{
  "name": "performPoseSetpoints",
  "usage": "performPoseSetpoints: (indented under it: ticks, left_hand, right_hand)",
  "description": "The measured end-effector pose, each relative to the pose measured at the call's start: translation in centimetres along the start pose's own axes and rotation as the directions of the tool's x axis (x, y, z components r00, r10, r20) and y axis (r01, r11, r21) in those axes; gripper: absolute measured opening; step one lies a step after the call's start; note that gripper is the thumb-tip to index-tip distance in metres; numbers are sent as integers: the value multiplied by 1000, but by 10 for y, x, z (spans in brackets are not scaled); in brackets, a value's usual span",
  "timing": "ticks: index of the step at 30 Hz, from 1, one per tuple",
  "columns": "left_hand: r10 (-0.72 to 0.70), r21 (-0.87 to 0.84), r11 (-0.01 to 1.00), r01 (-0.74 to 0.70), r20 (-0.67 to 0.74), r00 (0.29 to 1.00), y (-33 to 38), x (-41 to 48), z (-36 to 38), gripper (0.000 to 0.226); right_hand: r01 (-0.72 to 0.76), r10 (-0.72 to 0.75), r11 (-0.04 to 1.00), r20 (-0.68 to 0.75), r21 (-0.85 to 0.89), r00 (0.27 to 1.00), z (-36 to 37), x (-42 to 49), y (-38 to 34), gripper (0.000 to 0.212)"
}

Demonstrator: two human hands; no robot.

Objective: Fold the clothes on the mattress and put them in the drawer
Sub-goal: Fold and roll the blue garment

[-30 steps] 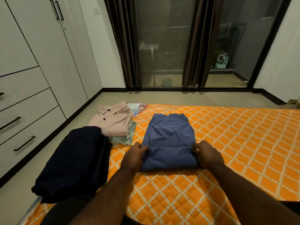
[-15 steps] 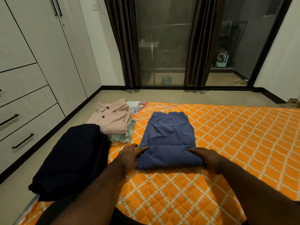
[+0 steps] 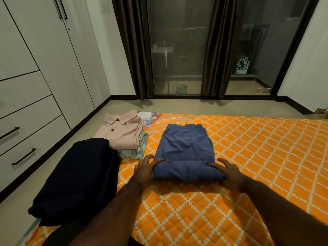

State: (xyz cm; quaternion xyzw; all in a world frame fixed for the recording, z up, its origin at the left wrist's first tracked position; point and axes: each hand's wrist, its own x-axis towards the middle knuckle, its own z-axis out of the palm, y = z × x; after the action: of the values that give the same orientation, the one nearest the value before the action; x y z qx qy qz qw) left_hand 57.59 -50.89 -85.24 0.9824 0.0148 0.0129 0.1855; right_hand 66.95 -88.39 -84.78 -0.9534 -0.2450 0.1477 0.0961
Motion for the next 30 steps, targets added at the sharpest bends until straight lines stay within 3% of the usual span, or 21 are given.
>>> performPoseSetpoints:
  ticks: [3, 6, 10, 12, 16, 18, 22, 26, 30]
  left_hand:
    - [-23, -351, 936, -24, -128, 992, 4, 6, -1, 66]
    - [-187, -619, 783, 55, -150, 971, 14, 6, -4, 32]
    - [-346, -846, 525, 94, -110, 932, 30, -1, -14, 22]
    - [-417, -882, 464, 82, -136, 899, 34, -1, -19, 14]
    - [-486, -846, 517, 132, -163, 859, 30, 7, -18, 13]
    - [-480, -852, 510, 117, -169, 861, 33, 6, -17, 9]
    - [-442, -798, 596, 92, -230, 867, 43, 3, -20, 8]
    - [-449, -729, 677, 101, -300, 842, 41, 6, -18, 22]
    - [-461, -656, 733, 181, -284, 841, 34, 10, -9, 27]
  right_hand:
    - [24, 4, 981, -148, 191, 989, -8, 5, -12, 66]
    - [102, 19, 898, -268, 428, 963, -18, 10, -24, 56]
    - [207, 32, 645, -297, 736, 954, -26, 4, -43, 34]
    - [211, 69, 552, -296, 807, 953, -30, 1, -53, 24]
    - [154, 158, 522, -272, 839, 949, -28, 1, -60, 19]
    - [117, 198, 558, -269, 822, 943, -25, 3, -60, 29]
    - [70, 256, 638, -298, 767, 920, -21, 7, -57, 40]
    - [-7, 305, 767, -354, 641, 884, -19, 11, -54, 43]
    - [-114, 330, 824, -307, 555, 893, -17, 13, -53, 48]
